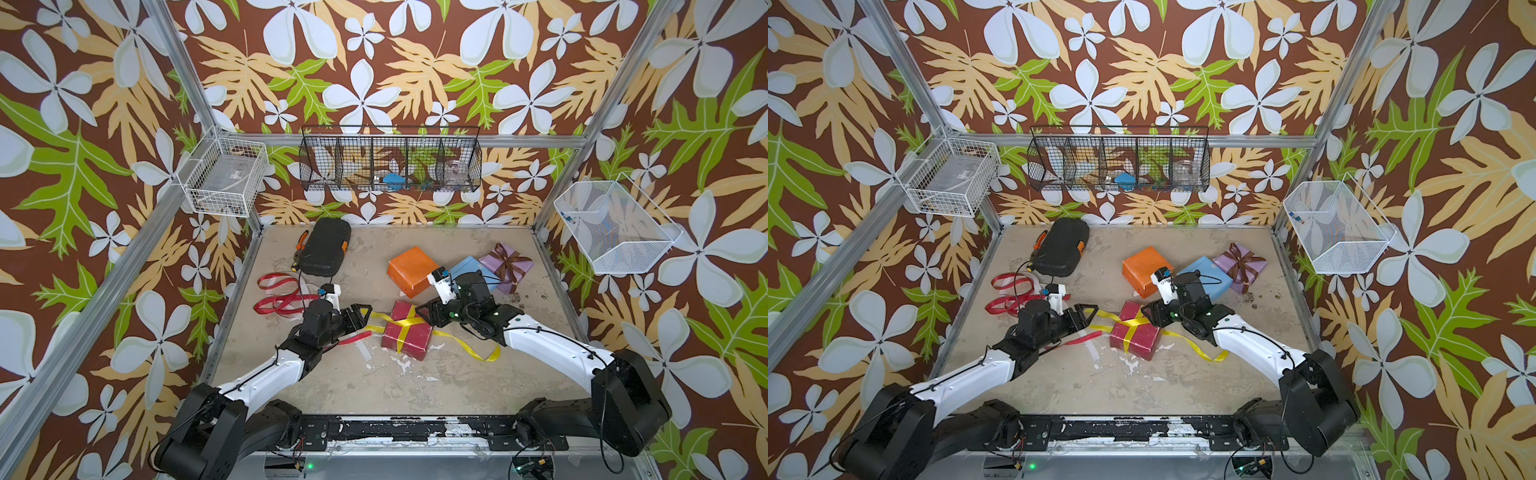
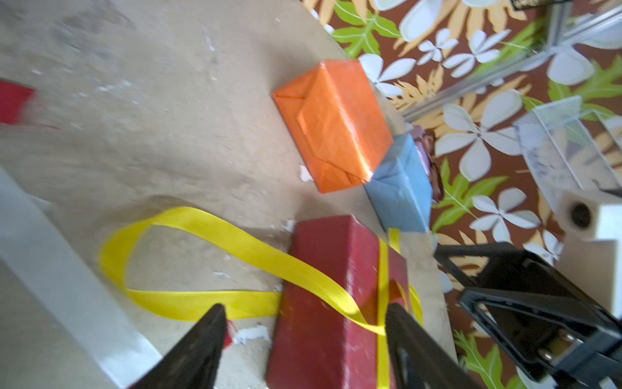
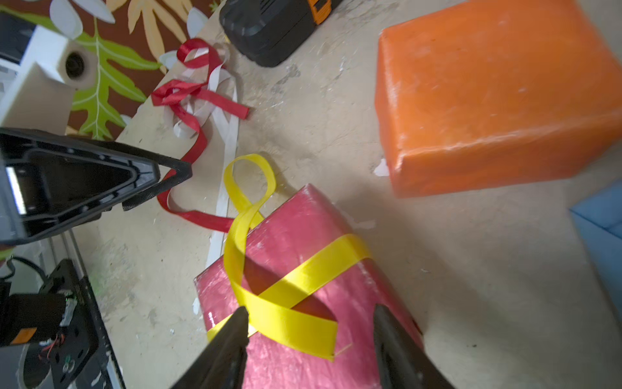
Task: Untie the ribbon bows on the gift boxes
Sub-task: Untie the ribbon from the gift box.
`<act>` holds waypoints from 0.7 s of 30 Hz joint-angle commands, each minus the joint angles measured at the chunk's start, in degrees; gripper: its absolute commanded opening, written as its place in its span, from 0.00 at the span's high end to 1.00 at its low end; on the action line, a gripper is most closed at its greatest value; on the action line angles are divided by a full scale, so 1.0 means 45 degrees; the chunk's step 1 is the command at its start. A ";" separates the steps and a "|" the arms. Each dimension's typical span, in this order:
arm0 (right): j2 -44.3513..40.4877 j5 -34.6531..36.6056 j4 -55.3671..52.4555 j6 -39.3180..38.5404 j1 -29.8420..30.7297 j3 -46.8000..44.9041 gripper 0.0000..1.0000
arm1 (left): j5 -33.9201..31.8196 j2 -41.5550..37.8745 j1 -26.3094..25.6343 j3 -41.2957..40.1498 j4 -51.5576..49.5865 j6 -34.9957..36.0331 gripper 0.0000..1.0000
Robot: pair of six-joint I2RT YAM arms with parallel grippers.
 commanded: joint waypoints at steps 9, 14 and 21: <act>0.2250 0.3468 -0.1476 -0.2134 0.1932 0.1572 0.42 | -0.1614 -0.2171 -0.0257 -0.1581 -0.0937 -0.0887 0.00; 0.3066 0.3584 -0.1852 -0.2197 0.2284 0.2284 0.83 | -0.2923 -0.2704 0.0320 -0.1270 -0.2329 -0.0404 0.00; 0.2823 0.1368 -0.1240 -0.1423 0.2448 0.3291 1.00 | -0.2557 -0.3428 0.1274 -0.1562 -0.2530 -0.0708 0.00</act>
